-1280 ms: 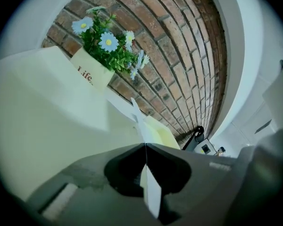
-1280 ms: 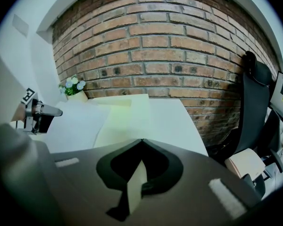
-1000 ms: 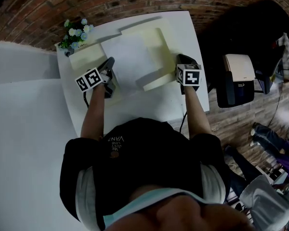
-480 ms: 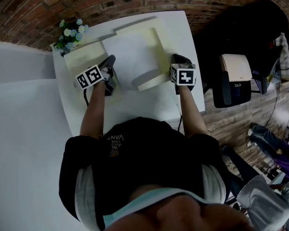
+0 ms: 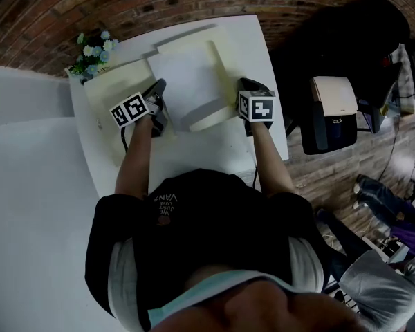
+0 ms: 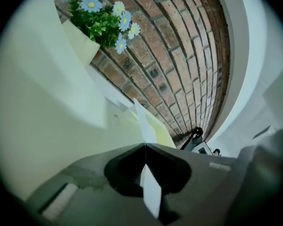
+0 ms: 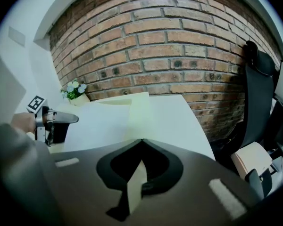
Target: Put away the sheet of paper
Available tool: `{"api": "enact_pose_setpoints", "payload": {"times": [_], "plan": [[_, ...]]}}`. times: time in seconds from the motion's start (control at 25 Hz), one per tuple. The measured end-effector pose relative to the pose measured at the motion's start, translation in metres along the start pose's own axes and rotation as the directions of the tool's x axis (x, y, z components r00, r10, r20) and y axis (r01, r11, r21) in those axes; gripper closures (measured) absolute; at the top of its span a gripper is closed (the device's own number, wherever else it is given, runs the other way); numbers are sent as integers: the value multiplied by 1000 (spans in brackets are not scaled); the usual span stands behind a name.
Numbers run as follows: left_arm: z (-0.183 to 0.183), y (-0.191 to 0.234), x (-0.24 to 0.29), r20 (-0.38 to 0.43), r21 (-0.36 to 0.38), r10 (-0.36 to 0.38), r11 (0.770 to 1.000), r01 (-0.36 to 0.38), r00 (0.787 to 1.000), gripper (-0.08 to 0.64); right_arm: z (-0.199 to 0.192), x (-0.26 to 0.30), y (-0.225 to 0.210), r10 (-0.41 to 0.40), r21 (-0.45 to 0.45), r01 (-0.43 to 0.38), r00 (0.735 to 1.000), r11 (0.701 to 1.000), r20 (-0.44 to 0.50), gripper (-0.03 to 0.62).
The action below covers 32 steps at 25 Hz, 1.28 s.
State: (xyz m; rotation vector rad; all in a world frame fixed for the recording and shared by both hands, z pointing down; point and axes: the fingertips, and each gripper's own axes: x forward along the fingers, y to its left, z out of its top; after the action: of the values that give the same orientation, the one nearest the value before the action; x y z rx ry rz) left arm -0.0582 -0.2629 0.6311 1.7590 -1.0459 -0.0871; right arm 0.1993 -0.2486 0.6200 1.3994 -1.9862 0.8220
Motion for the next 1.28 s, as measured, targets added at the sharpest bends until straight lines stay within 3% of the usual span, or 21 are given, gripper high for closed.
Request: {"api": "enact_pose_setpoints", "payload": {"times": [0.44,1.28], "plan": [[0,-4,15,28,-36,-3,999,4,1000,560,0,0,1,19,1,-19,1000,1000,1,592],[-18,-28,55,-9,-27,-45,999,44,999,560,0,-1,2,24,-8,-24,1000,1000,-3,592]]}}
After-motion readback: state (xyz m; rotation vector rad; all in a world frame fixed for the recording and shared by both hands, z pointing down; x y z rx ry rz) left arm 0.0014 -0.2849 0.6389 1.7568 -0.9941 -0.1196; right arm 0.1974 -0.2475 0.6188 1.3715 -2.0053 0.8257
